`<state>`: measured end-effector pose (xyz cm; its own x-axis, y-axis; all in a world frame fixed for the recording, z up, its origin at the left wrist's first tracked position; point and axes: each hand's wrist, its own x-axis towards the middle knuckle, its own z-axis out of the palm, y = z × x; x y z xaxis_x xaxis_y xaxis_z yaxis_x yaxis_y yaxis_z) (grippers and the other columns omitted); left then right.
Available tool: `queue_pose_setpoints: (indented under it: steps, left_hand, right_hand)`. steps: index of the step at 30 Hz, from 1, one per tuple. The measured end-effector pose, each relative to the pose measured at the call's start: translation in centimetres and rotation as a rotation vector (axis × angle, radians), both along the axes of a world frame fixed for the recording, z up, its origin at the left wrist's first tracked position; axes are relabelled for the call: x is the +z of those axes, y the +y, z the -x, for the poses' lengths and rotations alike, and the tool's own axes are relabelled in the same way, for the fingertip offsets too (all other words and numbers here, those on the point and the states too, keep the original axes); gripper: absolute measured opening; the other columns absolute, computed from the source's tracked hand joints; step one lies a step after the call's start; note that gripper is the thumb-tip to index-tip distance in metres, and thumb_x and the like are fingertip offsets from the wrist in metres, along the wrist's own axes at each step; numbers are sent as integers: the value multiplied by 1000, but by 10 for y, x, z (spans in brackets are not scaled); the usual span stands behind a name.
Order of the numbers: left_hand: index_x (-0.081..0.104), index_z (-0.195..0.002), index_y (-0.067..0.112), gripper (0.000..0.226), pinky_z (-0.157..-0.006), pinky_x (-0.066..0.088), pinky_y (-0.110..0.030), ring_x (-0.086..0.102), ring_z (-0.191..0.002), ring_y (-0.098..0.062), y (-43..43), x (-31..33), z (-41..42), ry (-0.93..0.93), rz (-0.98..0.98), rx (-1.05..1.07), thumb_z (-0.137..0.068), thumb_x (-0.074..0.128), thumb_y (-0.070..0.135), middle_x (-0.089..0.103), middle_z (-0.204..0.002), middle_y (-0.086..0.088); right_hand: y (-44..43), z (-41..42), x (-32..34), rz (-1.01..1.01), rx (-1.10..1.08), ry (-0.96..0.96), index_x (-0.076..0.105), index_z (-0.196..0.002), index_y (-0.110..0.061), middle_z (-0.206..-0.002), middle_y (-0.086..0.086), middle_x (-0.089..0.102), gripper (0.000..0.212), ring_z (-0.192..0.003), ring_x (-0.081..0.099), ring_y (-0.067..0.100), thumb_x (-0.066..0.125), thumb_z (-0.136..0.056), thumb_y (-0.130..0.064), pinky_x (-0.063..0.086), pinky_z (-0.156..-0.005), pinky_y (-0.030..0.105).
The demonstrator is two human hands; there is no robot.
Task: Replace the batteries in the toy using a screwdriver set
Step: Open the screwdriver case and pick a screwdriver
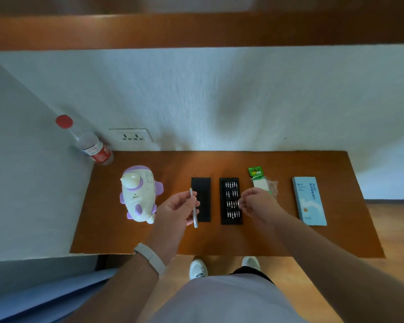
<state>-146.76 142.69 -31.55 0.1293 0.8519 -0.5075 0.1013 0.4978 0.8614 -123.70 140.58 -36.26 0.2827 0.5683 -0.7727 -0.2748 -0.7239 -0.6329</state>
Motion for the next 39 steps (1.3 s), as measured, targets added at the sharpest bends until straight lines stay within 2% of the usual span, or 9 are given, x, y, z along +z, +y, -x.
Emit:
queue_pose_setpoints:
  steps: [6,11,14,18,23,28,34,36,39]
  left_hand:
    - [71,-109,27,15,-68,58,-21,74,-87,-8,4,11,-10,-57,-15,-85,-100,60,22,77,-89,8]
    - [72,-107,27,15,-73,57,-24,73,-87,-10,8,19,-15,-83,-30,-131,-100,61,21,77,-89,8]
    - [73,-106,29,15,-75,58,-26,73,-86,-8,10,21,-20,-81,-42,-160,-100,61,22,76,-89,8]
    - [74,-105,31,15,-77,58,-26,73,-87,-8,12,22,-33,-52,-58,-164,-99,62,23,77,-91,8]
    - [76,-102,30,16,-75,58,-25,73,-86,-8,8,29,-53,-42,-41,-166,-99,62,24,77,-92,6]
    - [78,-96,33,20,-66,56,-17,74,-84,-7,2,37,-70,-55,-44,-162,-99,62,21,78,-92,5]
    - [75,-101,29,15,-66,55,-16,73,-80,-8,-5,36,-88,3,-61,-152,-99,62,22,77,-88,3]
    - [76,-99,32,17,-67,55,-17,73,-80,-9,-7,36,-92,26,-83,-167,-99,62,24,76,-87,4]
    - [75,-96,43,21,-68,55,-18,72,-82,-8,-9,37,-98,87,-132,-200,-99,61,28,76,-88,6]
  right_hand:
    - [-13,3,49,-198,-84,195,60,-111,6,-106,20,67,35,-91,72,23,40,-89,24,60,-71,24]
    - [-17,4,62,-317,-145,285,61,-117,1,-113,19,72,28,-105,71,23,49,-95,12,60,-81,28]
    - [-20,2,64,-335,-126,287,59,-122,-5,-109,16,74,27,-104,72,23,54,-96,4,60,-78,27]
    - [-26,-5,64,-335,-12,192,52,-119,-7,-102,14,76,24,-96,74,24,58,-96,-5,59,-70,25]
    - [-30,-23,71,-344,373,-129,46,-107,-16,-88,3,77,10,-64,68,15,54,-101,-17,49,-53,17]
    - [-21,-40,75,-322,703,-223,50,-101,-22,-87,-4,77,8,-57,62,6,53,-101,-30,43,-63,17]
    - [-14,-47,79,-418,641,-259,69,-95,-31,-86,-12,76,12,-61,66,6,58,-99,-33,50,-55,19]
    - [-14,-49,78,-434,680,-270,67,-97,-37,-84,-14,75,16,-64,68,5,53,-101,-30,49,-55,14]
    - [-12,-49,76,-432,739,-234,60,-114,-31,-82,-11,71,21,-68,68,-3,44,-105,-20,48,-57,9]
